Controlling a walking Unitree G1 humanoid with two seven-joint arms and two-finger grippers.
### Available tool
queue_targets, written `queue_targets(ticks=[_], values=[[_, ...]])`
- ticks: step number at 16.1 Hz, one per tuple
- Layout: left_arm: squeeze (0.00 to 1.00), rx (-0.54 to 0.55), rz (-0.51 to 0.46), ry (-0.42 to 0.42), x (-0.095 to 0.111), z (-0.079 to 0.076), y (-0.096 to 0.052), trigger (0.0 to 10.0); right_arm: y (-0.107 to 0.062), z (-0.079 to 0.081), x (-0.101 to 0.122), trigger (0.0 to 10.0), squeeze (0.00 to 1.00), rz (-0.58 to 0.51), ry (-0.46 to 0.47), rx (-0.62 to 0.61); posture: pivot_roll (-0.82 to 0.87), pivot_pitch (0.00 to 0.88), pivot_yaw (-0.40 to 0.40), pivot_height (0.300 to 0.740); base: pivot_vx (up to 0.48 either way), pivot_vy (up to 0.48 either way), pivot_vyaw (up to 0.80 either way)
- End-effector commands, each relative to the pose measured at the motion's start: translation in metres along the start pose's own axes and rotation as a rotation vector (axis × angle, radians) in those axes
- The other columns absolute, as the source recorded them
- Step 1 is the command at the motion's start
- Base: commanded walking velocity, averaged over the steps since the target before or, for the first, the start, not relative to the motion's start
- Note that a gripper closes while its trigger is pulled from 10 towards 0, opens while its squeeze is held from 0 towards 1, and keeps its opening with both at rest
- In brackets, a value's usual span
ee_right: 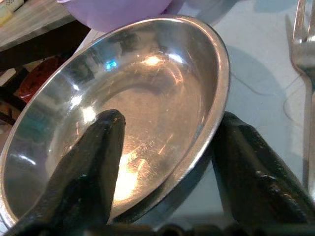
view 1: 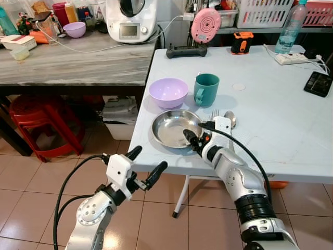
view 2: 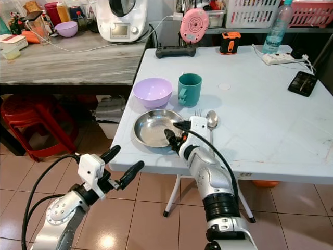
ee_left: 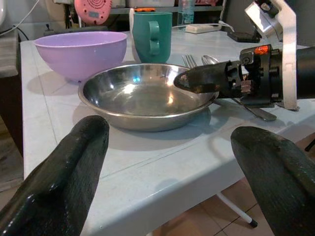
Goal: Setting the table
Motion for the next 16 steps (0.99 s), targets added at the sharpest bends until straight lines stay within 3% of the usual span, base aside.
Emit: queue_targets(ticks=[1, 16], values=[[0.0, -0.018, -0.007, 0.018, 0.002, 0.0, 0.001, 10.0, 0.003, 0.007, 0.001, 0.0, 0.0, 0.012, 0.021, 0.019, -0.07, 0.028, 0.067, 0.74, 0.0, 0.0, 0.0], [0.0, -0.073, -0.049, 0.012, 0.01, -0.01, 0.005, 10.0, 0.003, -0.012, 0.004, 0.0, 0.0, 0.026, 0.199, -0.055, -0.08, 0.021, 0.066, 0.74, 0.0, 0.0, 0.0]])
Point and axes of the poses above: a point about 5 cm out from each wrist's last joint towards the gripper, its own y axis pointing out of the wrist towards the gripper, its own x axis along the axis of the wrist's last joint, z = x × y, the point moved 5 cm from there along y, pointing out of the wrist towards the gripper, and after that the axes turned 10 degrees about y, right-handed, at the moved point
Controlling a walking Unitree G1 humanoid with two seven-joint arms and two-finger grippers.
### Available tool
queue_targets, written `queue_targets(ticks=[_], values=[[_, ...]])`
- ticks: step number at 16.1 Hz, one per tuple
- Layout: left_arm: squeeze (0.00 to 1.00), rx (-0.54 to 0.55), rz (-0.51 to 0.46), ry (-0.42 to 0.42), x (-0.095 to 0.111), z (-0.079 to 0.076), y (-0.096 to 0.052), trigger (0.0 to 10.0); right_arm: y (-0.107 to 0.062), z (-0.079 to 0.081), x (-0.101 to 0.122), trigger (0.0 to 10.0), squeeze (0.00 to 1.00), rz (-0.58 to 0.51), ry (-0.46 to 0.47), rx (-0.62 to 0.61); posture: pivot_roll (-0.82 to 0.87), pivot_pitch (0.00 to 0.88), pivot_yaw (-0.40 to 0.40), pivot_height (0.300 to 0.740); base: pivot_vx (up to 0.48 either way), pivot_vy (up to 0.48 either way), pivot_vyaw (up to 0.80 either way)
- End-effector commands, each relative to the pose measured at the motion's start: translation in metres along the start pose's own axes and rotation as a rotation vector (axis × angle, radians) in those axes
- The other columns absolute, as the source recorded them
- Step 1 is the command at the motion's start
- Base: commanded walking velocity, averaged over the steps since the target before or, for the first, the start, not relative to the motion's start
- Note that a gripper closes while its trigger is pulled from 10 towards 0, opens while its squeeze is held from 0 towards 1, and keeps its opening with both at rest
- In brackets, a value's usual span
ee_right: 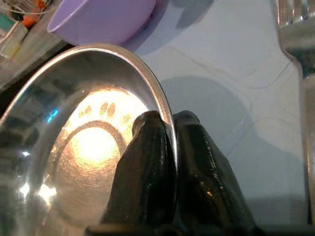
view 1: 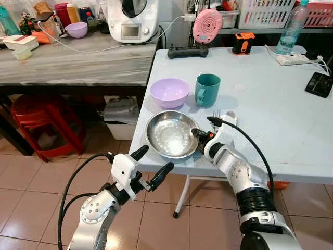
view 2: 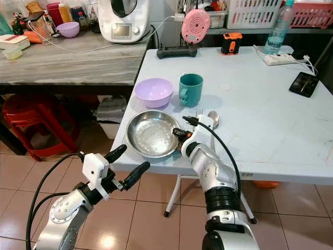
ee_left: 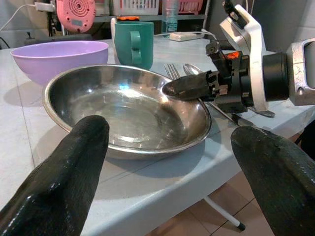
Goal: Setting the table
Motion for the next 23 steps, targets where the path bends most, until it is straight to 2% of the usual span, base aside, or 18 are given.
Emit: queue_targets(ticks=[1, 4, 5, 6, 8, 9, 10, 12, 14, 19, 23], values=[[0.0, -0.008, -0.013, 0.028, 0.005, 0.001, 0.0, 10.0, 0.001, -0.004, -0.006, 0.0, 0.0, 0.027, 0.014, -0.029, -0.08, 0.021, 0.067, 0.74, 0.0, 0.0, 0.0], [0.0, 0.022, -0.011, 0.031, 0.004, 0.004, 0.0, 10.0, 0.0, -0.004, -0.004, 0.0, 0.0, 0.02, 0.043, -0.035, -0.08, 0.019, 0.064, 0.74, 0.0, 0.0, 0.0], [0.0, 0.058, -0.007, 0.035, 0.004, 0.01, 0.0, 10.0, -0.001, -0.003, 0.0, 0.0, 0.0, 0.0, 0.047, -0.034, -0.09, 0.018, 0.062, 0.74, 0.0, 0.0, 0.0], [0.0, 0.159, 0.02, 0.036, -0.001, 0.028, 0.002, 10.0, -0.003, 0.004, 0.011, 0.0, 0.0, -0.064, 0.061, -0.017, -0.09, 0.015, 0.06, 0.74, 0.0, 0.0, 0.0], [0.0, 0.194, 0.031, 0.028, -0.003, 0.033, 0.002, 10.0, -0.004, 0.007, 0.014, 0.0, 0.0, -0.081, 0.065, -0.004, -0.09, 0.015, 0.06, 0.74, 0.0, 0.0, 0.0], [0.0, 0.292, 0.071, 0.009, -0.009, 0.048, 0.002, 10.0, -0.011, 0.016, 0.023, 4.7, 0.0, -0.135, 0.031, 0.032, -0.09, 0.008, 0.057, 0.74, 0.0, 0.0, 0.0], [0.0, 0.338, 0.082, -0.002, -0.011, 0.055, 0.001, 10.0, -0.017, 0.019, 0.027, 10.0, 0.0, -0.172, -0.01, 0.044, -0.09, 0.002, 0.056, 0.74, 0.0, 0.0, 0.0], [0.0, 0.399, 0.081, -0.046, -0.013, 0.064, 0.0, 10.0, -0.032, 0.019, 0.03, 10.0, 0.0, -0.235, -0.083, 0.051, -0.09, 0.0, 0.055, 0.74, 0.0, 0.0, 0.0], [0.0, 0.422, 0.075, -0.058, -0.013, 0.068, 0.001, 10.0, -0.04, 0.018, 0.03, 10.0, 0.0, -0.258, -0.088, 0.044, -0.09, 0.0, 0.058, 0.74, 0.0, 0.0, -0.7], [0.0, 0.447, 0.069, -0.074, -0.013, 0.075, 0.01, 10.0, -0.055, 0.01, 0.029, 10.0, 0.0, -0.301, -0.1, 0.02, -0.11, 0.0, 0.07, 0.74, 0.0, 0.396, -0.75], [0.0, 0.464, 0.065, -0.086, -0.014, 0.077, 0.01, 10.0, -0.065, 0.009, 0.028, 10.0, 0.0, -0.326, -0.14, 0.021, -0.11, 0.0, 0.07, 0.74, 0.0, 0.45, 0.0]])
Point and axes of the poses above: a point about 5 cm out from each wrist's last joint towards the gripper, its own y axis pointing out of the wrist towards the gripper, its own x axis along the axis of the wrist's last joint, z = x × y, the point moved 5 cm from there along y, pointing out of the wrist towards the gripper, and after that the axes turned 10 degrees about y, right-handed, at the moved point
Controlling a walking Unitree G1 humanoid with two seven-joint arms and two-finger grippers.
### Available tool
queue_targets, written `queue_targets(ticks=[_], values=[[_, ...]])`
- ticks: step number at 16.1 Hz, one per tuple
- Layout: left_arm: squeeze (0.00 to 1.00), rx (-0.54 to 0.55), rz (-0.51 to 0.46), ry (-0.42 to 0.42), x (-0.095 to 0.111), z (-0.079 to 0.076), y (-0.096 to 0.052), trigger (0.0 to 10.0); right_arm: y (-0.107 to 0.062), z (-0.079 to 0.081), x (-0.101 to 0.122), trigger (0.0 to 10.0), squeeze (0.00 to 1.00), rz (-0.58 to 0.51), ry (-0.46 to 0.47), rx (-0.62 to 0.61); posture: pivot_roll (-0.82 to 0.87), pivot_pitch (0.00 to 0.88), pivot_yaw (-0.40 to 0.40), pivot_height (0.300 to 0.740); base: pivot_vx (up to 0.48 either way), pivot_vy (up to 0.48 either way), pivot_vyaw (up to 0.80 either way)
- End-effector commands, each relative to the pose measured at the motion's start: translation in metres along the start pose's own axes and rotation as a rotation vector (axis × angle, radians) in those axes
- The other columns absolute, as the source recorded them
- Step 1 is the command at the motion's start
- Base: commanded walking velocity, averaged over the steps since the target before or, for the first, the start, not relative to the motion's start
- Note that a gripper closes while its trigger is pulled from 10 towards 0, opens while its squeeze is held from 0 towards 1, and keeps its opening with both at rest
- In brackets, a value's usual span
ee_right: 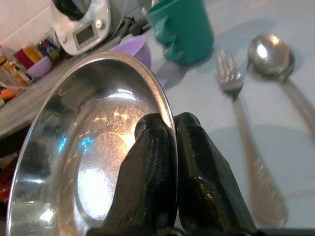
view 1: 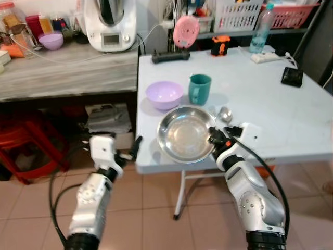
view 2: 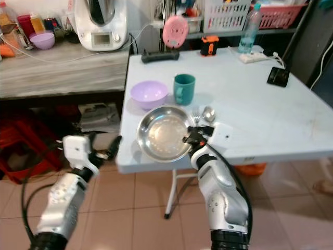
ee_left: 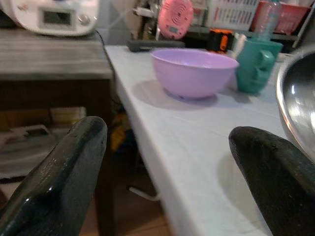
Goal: Setting the table
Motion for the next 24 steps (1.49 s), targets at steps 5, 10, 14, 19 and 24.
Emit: queue_targets(ticks=[5, 10, 14, 19, 24], values=[[0.0, 0.015, 0.002, -0.009, -0.002, -0.001, 0.002, 10.0, -0.01, -0.002, 0.021, 10.0, 0.0, -0.105, -0.066, -0.008, -0.11, 0.0, 0.075, 0.74, 0.0, 0.463, 0.0], [0.0, 0.041, 0.006, -0.013, -0.002, 0.004, 0.004, 10.0, -0.011, -0.001, 0.021, 10.0, 0.0, -0.121, -0.089, -0.004, -0.11, 0.0, 0.081, 0.74, 0.0, 0.465, 0.48], [0.0, 0.048, 0.007, -0.013, -0.002, 0.005, 0.004, 10.0, -0.01, -0.002, 0.019, 10.0, 0.0, -0.126, -0.081, -0.012, -0.1, 0.0, 0.086, 0.74, 0.0, 0.462, 0.7], [0.0, 0.059, 0.0, 0.005, 0.0, 0.007, 0.006, 10.0, -0.009, -0.004, 0.019, 10.0, 0.0, -0.14, -0.071, -0.023, -0.09, 0.0, 0.087, 0.74, 0.0, 0.373, 0.38], [0.0, 0.005, -0.011, -0.028, 0.0, -0.001, 0.003, 10.0, -0.008, -0.007, 0.026, 10.0, 0.0, -0.171, -0.069, -0.039, -0.09, 0.0, 0.081, 0.74, 0.055, 0.0, 0.0]])
Point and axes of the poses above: a point about 5 cm out from each wrist's last joint towards the gripper, its own y axis pointing out of the wrist towards the gripper, its own x axis along the axis of the wrist's last joint, z = x × y, the point moved 5 cm from there along y, pointing out of the wrist towards the gripper, and after that the axes turned 10 degrees about y, right-handed, at the moved point
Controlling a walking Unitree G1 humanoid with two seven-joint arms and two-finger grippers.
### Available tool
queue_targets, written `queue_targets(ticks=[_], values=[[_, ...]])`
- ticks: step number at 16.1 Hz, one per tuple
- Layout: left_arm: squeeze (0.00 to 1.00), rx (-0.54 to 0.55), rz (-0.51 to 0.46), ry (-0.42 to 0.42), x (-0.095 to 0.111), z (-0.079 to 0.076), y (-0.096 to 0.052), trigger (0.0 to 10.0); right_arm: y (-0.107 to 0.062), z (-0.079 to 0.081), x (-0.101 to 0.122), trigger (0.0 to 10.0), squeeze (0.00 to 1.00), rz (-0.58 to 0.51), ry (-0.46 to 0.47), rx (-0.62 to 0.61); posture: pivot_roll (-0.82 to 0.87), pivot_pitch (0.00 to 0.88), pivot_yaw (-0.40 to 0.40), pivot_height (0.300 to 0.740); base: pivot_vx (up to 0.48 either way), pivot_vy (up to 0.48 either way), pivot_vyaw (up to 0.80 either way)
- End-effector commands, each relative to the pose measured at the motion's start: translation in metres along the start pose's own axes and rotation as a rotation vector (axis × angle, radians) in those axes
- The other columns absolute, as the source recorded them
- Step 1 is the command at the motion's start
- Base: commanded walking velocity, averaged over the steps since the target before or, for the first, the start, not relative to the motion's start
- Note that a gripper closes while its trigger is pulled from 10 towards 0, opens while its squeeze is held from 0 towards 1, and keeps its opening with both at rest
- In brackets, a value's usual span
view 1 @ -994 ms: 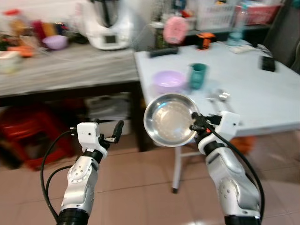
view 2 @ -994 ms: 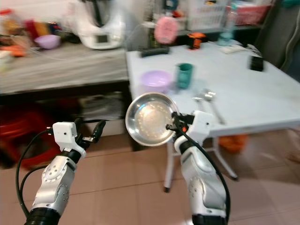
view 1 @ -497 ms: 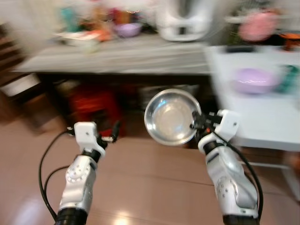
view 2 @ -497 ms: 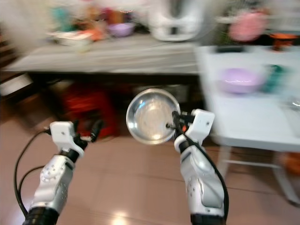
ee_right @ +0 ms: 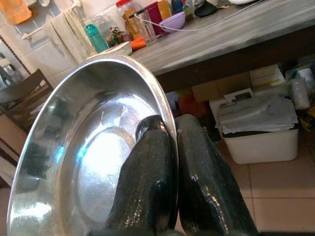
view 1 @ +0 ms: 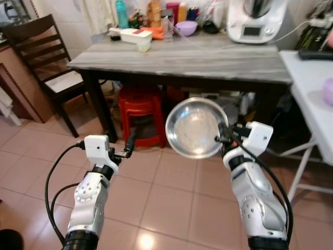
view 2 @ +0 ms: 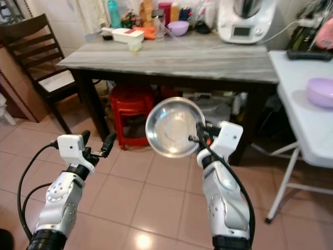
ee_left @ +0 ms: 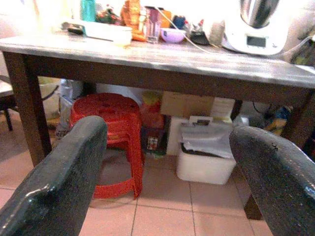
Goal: Setting the table
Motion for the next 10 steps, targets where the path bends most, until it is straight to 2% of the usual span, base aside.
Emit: queue_targets(ticks=[1, 6, 10], values=[[0.0, -0.028, -0.017, -0.003, 0.0043, -0.008, 0.0022, 10.0, 0.0006, -0.0031, 0.0068, 10.0, 0.0, -0.026, -0.001, -0.01, -0.09, 0.0, 0.081, 0.74, 0.3, 0.0, -0.51], [0.0, -0.042, -0.022, -0.01, 0.0051, -0.0122, 0.0036, 10.0, 0.0, -0.003, 0.0071, 10.0, 0.0, -0.031, -0.008, -0.007, -0.1, 0.0, 0.08, 0.74, 0.327, 0.0, -0.53], [0.0, -0.05, -0.023, -0.012, 0.005, -0.0143, 0.0039, 10.0, 0.0007, -0.0018, 0.007, 10.0, 0.0, -0.03, -0.018, 0.001, -0.1, 0.0, 0.078, 0.74, 0.33, 0.0, 0.0]])
Point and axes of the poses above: a point about 5 cm out from each wrist's last joint towards the gripper, its own y axis pointing out of the wrist towards the gripper, its own x axis along the axis of the wrist's last joint, z = x × y, the point moved 5 cm from there along y, pointing out of the wrist towards the gripper, and after that the axes turned 10 degrees about y, right-handed, at the moved point
